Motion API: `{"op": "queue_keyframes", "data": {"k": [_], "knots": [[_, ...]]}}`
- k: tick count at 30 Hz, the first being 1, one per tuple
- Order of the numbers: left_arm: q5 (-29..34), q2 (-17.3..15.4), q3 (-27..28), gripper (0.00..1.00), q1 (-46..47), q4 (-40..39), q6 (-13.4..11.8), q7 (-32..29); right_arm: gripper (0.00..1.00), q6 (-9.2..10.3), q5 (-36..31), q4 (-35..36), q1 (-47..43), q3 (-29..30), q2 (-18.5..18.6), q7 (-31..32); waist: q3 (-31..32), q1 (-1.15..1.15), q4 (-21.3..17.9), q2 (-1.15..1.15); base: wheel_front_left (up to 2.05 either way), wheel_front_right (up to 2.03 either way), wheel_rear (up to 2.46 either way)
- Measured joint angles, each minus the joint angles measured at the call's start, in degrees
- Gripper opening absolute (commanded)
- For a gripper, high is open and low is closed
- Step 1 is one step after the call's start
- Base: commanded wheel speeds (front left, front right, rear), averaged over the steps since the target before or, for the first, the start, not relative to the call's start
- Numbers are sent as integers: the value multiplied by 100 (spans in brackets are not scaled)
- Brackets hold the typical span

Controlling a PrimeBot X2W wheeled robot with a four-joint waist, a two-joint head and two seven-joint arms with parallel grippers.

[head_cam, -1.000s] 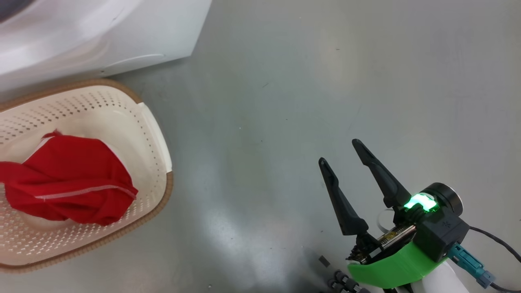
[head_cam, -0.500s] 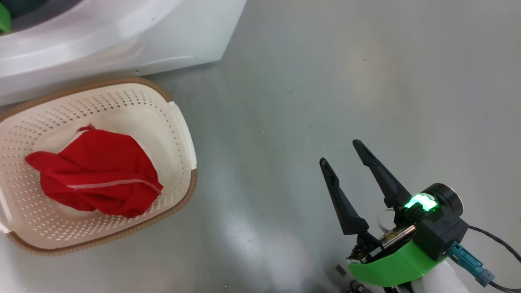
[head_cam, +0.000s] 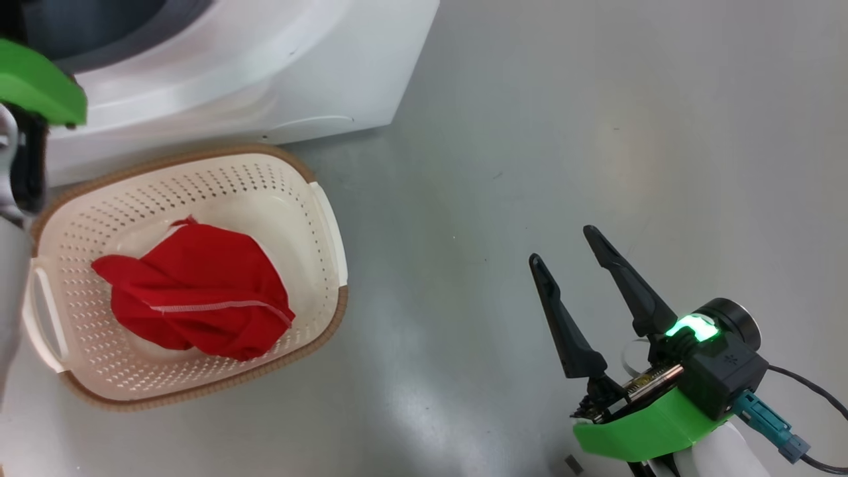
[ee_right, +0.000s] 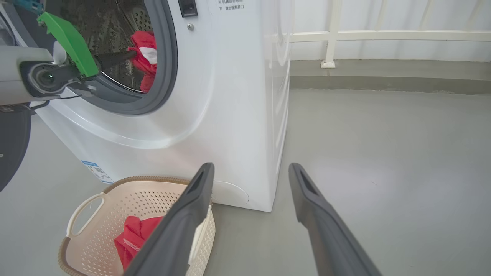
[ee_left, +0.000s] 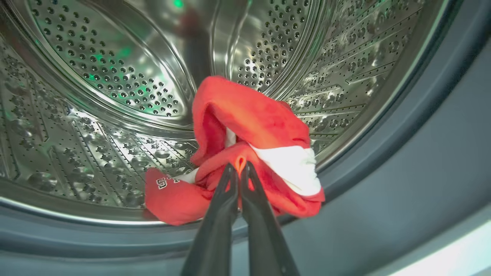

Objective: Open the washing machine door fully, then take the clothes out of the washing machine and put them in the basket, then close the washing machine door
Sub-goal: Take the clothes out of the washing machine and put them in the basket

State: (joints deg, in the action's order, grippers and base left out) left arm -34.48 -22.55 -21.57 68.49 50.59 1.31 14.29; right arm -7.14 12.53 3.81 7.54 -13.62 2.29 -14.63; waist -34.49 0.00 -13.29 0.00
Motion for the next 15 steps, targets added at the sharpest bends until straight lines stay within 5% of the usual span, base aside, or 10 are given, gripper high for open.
{"op": "queue_keyframes", "data": {"k": [15], "knots": [[-253,-417,159,0,-1962,-2417,-849,-204,100,0,5,-34,-20,166,19,-1,534,0,252,0,0,0,0]]}}
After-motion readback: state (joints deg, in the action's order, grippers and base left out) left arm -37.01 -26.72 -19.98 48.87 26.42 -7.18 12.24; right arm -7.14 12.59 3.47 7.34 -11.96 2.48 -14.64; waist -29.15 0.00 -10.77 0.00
